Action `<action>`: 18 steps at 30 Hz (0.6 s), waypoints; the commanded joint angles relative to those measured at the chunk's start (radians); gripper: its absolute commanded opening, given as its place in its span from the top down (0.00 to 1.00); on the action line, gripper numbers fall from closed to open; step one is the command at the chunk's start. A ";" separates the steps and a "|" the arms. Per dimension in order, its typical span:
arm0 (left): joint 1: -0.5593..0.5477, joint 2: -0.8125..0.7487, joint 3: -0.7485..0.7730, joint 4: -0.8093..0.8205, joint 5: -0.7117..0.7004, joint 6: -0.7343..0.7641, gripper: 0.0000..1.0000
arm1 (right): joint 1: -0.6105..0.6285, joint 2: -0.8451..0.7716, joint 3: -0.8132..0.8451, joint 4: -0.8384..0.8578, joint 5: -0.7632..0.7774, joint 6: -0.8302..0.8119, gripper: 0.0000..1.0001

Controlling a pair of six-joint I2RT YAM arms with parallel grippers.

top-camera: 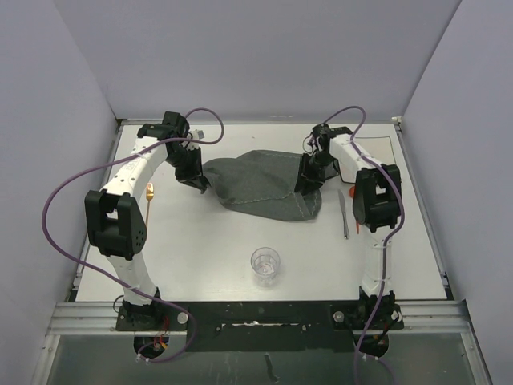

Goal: Set the dinner table for one person
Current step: Flatten out the napkin at the center of the board.

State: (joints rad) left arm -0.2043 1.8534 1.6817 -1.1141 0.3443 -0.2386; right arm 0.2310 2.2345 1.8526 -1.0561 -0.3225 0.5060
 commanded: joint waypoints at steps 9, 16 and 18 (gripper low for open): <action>-0.012 -0.014 0.028 0.012 0.005 0.019 1.00 | 0.025 -0.174 -0.015 0.013 0.151 0.032 0.65; -0.018 -0.010 0.034 0.007 0.002 0.021 1.00 | 0.044 -0.122 -0.009 0.012 0.095 0.017 0.65; -0.018 -0.011 0.032 0.005 0.002 0.021 1.00 | 0.051 -0.108 -0.009 0.014 0.093 0.014 0.65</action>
State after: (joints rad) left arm -0.2169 1.8538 1.6817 -1.1164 0.3424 -0.2295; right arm 0.2630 2.1235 1.8412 -1.0515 -0.2138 0.5289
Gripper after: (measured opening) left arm 0.020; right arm 0.352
